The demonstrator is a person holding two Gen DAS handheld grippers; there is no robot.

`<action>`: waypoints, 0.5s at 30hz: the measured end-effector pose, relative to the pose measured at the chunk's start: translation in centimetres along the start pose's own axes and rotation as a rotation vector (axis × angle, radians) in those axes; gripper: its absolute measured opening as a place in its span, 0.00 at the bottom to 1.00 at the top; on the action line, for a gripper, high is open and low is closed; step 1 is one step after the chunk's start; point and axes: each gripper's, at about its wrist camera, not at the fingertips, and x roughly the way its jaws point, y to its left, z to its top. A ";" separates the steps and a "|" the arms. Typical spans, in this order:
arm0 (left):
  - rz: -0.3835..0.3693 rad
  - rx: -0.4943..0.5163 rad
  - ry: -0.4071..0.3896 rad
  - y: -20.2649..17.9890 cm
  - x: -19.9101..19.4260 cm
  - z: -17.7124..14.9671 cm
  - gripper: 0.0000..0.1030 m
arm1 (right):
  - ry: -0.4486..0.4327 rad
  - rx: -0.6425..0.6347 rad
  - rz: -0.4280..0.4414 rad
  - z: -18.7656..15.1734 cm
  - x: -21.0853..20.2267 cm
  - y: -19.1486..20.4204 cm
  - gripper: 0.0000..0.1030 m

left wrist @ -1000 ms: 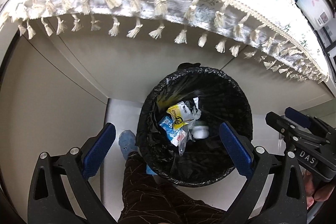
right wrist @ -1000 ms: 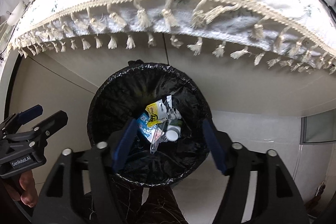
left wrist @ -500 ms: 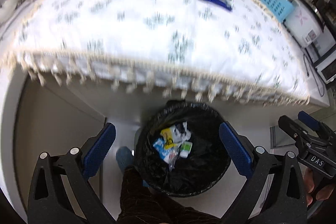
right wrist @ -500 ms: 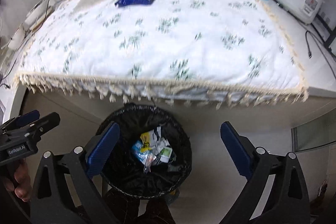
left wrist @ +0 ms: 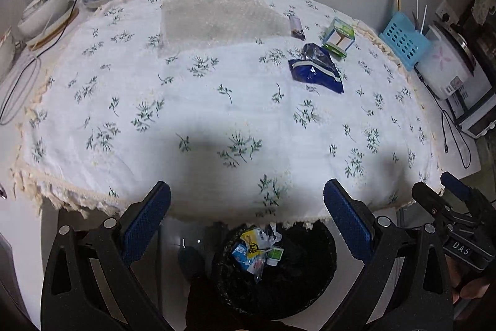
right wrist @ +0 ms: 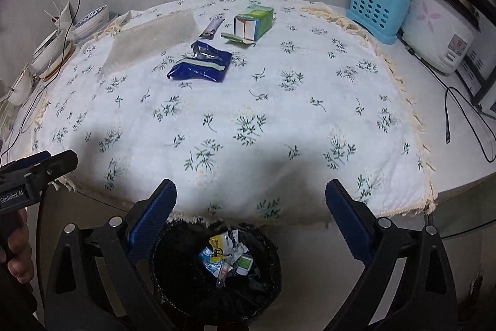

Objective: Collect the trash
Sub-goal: 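Raise the left gripper to the bubble wrap while the right reaches the blue wrapper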

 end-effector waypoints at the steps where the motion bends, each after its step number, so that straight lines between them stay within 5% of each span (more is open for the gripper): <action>1: 0.001 0.000 0.000 0.3 0.1 0.7 0.94 | -0.001 0.001 -0.001 0.6 0.2 0.1 0.90; 15: 0.019 -0.003 0.040 4.7 5.1 11.6 0.94 | 0.024 -0.001 -0.011 8.8 4.7 2.8 0.90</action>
